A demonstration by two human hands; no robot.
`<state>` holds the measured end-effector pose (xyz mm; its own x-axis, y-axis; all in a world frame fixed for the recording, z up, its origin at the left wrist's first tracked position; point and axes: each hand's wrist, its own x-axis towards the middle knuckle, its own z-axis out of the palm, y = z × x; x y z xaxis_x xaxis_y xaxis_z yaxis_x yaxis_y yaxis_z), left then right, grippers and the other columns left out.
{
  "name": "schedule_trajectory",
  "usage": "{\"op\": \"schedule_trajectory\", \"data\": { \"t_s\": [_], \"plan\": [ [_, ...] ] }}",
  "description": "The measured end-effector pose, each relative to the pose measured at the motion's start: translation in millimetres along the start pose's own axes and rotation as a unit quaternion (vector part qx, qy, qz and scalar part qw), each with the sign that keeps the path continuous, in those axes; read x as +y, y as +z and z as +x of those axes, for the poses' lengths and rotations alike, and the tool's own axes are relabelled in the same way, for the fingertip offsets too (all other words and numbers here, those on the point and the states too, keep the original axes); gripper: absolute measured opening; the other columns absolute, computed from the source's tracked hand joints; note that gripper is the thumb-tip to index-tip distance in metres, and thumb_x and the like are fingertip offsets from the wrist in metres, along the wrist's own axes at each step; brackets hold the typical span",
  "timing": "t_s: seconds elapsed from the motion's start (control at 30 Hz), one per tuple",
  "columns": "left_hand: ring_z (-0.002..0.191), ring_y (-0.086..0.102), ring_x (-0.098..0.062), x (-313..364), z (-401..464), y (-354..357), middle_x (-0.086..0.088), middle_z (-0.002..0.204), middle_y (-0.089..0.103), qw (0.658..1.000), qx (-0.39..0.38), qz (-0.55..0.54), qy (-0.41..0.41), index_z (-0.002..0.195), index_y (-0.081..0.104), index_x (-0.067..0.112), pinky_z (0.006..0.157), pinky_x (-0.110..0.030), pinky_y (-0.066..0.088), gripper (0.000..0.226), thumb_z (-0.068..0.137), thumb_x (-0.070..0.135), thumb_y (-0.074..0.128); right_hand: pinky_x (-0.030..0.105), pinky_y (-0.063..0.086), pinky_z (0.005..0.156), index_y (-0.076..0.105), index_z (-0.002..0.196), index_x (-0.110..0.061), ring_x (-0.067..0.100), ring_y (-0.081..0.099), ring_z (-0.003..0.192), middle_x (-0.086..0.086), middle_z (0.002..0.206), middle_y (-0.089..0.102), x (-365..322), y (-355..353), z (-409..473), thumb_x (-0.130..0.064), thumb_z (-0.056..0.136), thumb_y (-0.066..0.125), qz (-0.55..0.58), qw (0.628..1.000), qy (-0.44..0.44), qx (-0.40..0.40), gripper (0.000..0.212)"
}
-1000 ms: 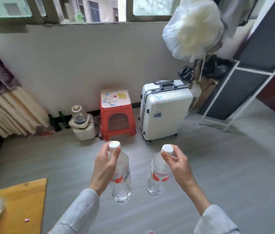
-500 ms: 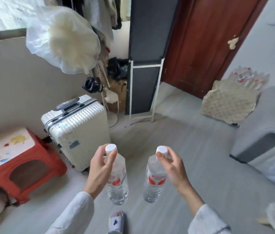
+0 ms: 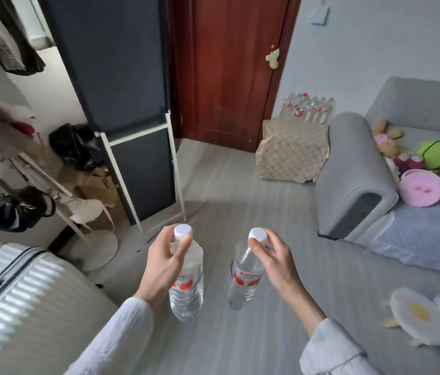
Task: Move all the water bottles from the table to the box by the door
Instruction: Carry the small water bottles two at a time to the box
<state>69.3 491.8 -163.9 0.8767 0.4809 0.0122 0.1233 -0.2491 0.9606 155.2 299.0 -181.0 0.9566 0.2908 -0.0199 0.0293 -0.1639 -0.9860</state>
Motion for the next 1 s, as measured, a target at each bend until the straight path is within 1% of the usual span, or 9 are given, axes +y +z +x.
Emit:
{"op": "schedule_trajectory", "data": {
  "t_s": [0.1, 0.17, 0.23, 0.37, 0.53, 0.67, 0.8, 0.93, 1.0],
  "plan": [
    [0.096, 0.060, -0.012, 9, 55, 21, 0.006, 0.097, 0.064, 1.000, -0.031, -0.001, 0.004, 0.092, 0.056, 0.033, 0.082, -0.028, 0.045, 0.006, 0.087, 0.034, 0.053, 0.029, 0.046, 0.084, 0.060, 0.096, -0.015, 0.020, 0.059, 0.091, 0.003, 0.094, 0.064, -3, -13, 44, -0.020, 0.082, 0.064, 0.009, 0.999, 0.004, 0.031, 0.015],
    [0.096, 0.061, -0.014, 11, 89, 38, 0.003, 0.098, 0.065, 0.999, -0.044, -0.010, -0.003, 0.095, 0.058, 0.028, 0.082, -0.028, 0.046, 0.011, 0.088, 0.035, 0.053, 0.025, 0.045, 0.080, 0.060, 0.089, -0.021, 0.018, 0.059, 0.086, -0.002, 0.088, 0.064, -1, -24, 75, -0.021, 0.082, 0.064, 0.008, 0.999, 0.005, 0.041, 0.008],
    [0.098, 0.062, -0.016, 13, 120, 59, 0.000, 0.101, 0.065, 0.998, -0.055, -0.010, -0.013, 0.100, 0.058, 0.024, 0.085, -0.031, 0.048, 0.018, 0.088, 0.036, 0.053, 0.023, 0.046, 0.078, 0.060, 0.085, -0.024, 0.017, 0.060, 0.083, -0.004, 0.084, 0.064, 5, -38, 106, -0.021, 0.082, 0.064, 0.005, 0.999, 0.007, 0.049, 0.006],
    [0.098, 0.060, -0.020, 16, 183, 109, -0.002, 0.099, 0.064, 0.996, -0.086, 0.022, -0.011, 0.103, 0.057, 0.021, 0.091, -0.039, 0.047, 0.021, 0.087, 0.034, 0.054, 0.012, 0.046, 0.069, 0.061, 0.082, -0.025, 0.012, 0.061, 0.077, -0.008, 0.080, 0.065, 14, -72, 182, -0.022, 0.081, 0.065, -0.001, 0.998, 0.008, 0.060, 0.005],
    [0.091, 0.061, -0.023, 34, 273, 172, -0.005, 0.089, 0.065, 0.996, -0.083, 0.032, -0.003, 0.095, 0.058, 0.020, 0.082, -0.037, 0.048, 0.015, 0.087, 0.032, 0.056, 0.033, 0.046, 0.084, 0.060, 0.086, -0.025, 0.024, 0.062, 0.092, 0.002, 0.092, 0.065, 15, -119, 289, -0.021, 0.081, 0.065, -0.017, 0.998, -0.004, 0.066, 0.008],
    [0.093, 0.062, -0.020, 52, 342, 213, -0.003, 0.093, 0.066, 0.995, -0.090, 0.026, 0.015, 0.097, 0.057, 0.025, 0.083, -0.037, 0.049, 0.012, 0.086, 0.030, 0.057, 0.044, 0.045, 0.095, 0.060, 0.098, -0.012, 0.030, 0.059, 0.100, 0.013, 0.101, 0.064, 12, -152, 362, -0.018, 0.082, 0.064, -0.027, 0.996, -0.008, 0.081, 0.018],
    [0.093, 0.063, -0.021, 65, 410, 254, -0.002, 0.093, 0.067, 0.995, -0.097, 0.011, 0.011, 0.091, 0.055, 0.037, 0.084, -0.038, 0.050, 0.007, 0.086, 0.033, 0.057, 0.043, 0.045, 0.096, 0.060, 0.100, -0.011, 0.026, 0.060, 0.101, 0.011, 0.103, 0.065, 14, -181, 429, -0.018, 0.082, 0.064, -0.035, 0.996, -0.004, 0.078, 0.019],
    [0.096, 0.063, -0.025, 67, 485, 298, -0.005, 0.095, 0.068, 0.994, -0.112, 0.006, 0.005, 0.098, 0.056, 0.029, 0.089, -0.044, 0.049, 0.016, 0.084, 0.037, 0.058, 0.031, 0.049, 0.083, 0.061, 0.094, -0.021, 0.024, 0.063, 0.096, 0.004, 0.095, 0.067, 24, -207, 499, -0.022, 0.083, 0.062, -0.020, 0.996, 0.016, 0.087, 0.011],
    [0.094, 0.063, -0.027, 68, 527, 319, -0.004, 0.093, 0.067, 0.992, -0.123, 0.002, 0.002, 0.100, 0.057, 0.026, 0.087, -0.044, 0.049, 0.022, 0.083, 0.039, 0.058, 0.031, 0.049, 0.083, 0.061, 0.094, -0.021, 0.023, 0.064, 0.095, 0.004, 0.095, 0.067, 32, -217, 539, -0.022, 0.083, 0.062, -0.026, 0.995, 0.019, 0.090, 0.011]
  ]
}}
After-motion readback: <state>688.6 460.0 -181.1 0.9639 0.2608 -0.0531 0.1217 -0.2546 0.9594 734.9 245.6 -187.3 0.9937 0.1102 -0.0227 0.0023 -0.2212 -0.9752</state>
